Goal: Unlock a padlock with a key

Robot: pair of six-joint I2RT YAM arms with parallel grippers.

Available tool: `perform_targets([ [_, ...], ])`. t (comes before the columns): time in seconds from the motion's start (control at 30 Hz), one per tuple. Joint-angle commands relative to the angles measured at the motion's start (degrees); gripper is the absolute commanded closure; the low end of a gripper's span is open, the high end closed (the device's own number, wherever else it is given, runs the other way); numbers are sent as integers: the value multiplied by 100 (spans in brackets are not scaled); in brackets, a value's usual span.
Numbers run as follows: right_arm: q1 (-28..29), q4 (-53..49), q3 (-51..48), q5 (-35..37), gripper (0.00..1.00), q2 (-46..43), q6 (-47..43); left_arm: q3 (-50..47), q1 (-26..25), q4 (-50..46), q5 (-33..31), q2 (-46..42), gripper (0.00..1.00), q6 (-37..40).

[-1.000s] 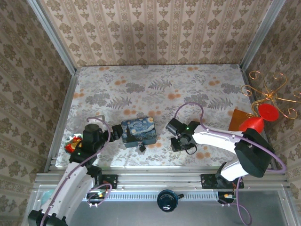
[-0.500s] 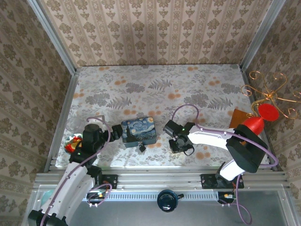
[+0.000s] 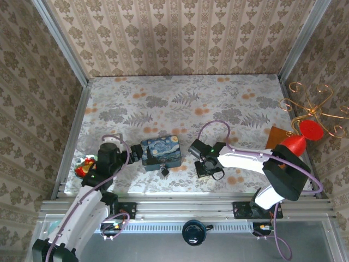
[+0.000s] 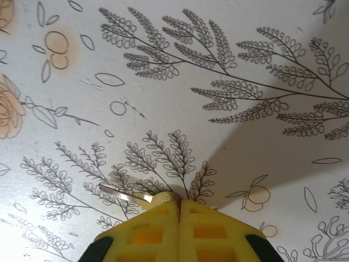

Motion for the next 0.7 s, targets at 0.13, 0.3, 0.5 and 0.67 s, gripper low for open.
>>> perform_targets([
  [0.13, 47, 442, -222, -6, 100, -620, 154, 151, -32, -10, 55, 221, 0, -46],
  [0.3, -12, 547, -184, 4, 100, -1299, 336, 352, -335, 126, 511, 431, 2, -274],
  [0.5, -50, 1096, -26, 88, 100, -1973, 795, 839, -1368, 504, 523, 756, 3, -442],
  [0.67, -32, 1912, 96, 184, 100, -2092, 1321, 992, -2148, 1400, 482, 1284, 8, -1004],
])
